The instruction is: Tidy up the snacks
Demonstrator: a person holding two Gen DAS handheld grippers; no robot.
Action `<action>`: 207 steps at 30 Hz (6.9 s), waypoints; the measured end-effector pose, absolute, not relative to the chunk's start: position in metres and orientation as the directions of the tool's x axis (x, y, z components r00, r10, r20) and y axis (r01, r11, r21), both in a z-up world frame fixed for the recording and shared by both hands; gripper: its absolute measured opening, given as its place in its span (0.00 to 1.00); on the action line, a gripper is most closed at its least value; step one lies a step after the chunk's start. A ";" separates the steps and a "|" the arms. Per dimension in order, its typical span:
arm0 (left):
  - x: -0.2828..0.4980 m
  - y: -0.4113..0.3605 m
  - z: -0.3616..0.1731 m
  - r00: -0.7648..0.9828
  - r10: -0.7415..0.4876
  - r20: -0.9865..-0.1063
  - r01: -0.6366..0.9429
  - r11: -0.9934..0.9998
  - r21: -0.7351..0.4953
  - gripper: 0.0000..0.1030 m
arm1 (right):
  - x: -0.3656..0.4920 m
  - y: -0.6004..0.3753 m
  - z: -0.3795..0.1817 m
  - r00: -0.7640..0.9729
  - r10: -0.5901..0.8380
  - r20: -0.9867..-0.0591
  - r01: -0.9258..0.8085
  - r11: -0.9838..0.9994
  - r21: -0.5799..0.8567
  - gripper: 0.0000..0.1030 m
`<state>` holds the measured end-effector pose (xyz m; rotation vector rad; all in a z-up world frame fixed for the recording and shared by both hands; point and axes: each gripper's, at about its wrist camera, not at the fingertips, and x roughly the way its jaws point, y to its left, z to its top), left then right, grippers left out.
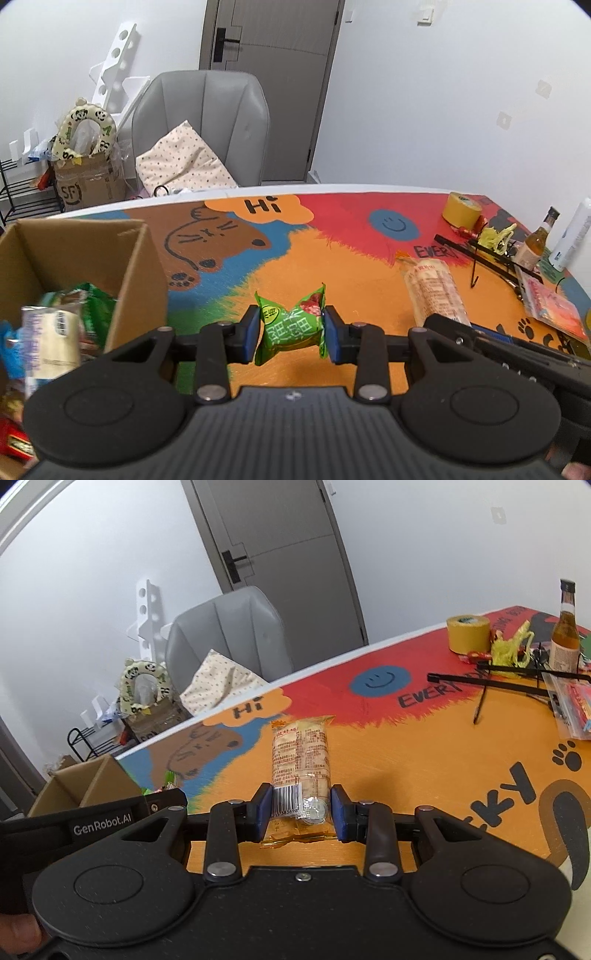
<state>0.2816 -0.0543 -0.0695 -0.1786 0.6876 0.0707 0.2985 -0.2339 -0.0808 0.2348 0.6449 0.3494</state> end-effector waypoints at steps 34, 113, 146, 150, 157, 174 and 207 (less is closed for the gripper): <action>0.197 0.067 -0.023 0.801 0.072 -0.594 -0.202 0.967 -0.155 0.34 | 0.258 -0.140 -0.037 0.682 0.561 -0.469 -0.449 0.828 0.336 0.31; 0.081 0.035 -0.007 0.801 0.005 -0.599 -0.123 0.980 -0.157 1.00 | 0.135 -0.237 -0.020 0.758 0.452 -0.471 -0.328 0.887 0.324 1.00; 0.015 0.033 0.006 0.823 0.032 -0.567 -0.098 0.992 -0.085 1.00 | 0.073 -0.225 -0.002 0.760 0.446 -0.473 -0.376 0.895 0.239 1.00; 0.014 0.036 0.006 0.824 0.034 -0.566 -0.103 0.991 -0.090 1.00 | 0.074 -0.226 -0.003 0.760 0.444 -0.475 -0.373 0.896 0.242 1.00; 0.013 0.033 0.008 0.828 0.026 -0.560 -0.097 0.991 -0.096 1.00 | 0.074 -0.226 -0.003 0.766 0.439 -0.469 -0.366 0.898 0.243 1.00; 0.011 0.029 0.014 0.834 0.031 -0.551 -0.094 0.992 -0.088 1.00 | 0.070 -0.227 0.004 0.774 0.436 -0.460 -0.367 0.900 0.235 1.00; 0.009 0.023 0.018 0.838 0.018 -0.545 -0.074 0.994 -0.081 1.00 | 0.070 -0.228 0.004 0.778 0.422 -0.466 -0.354 0.907 0.230 1.00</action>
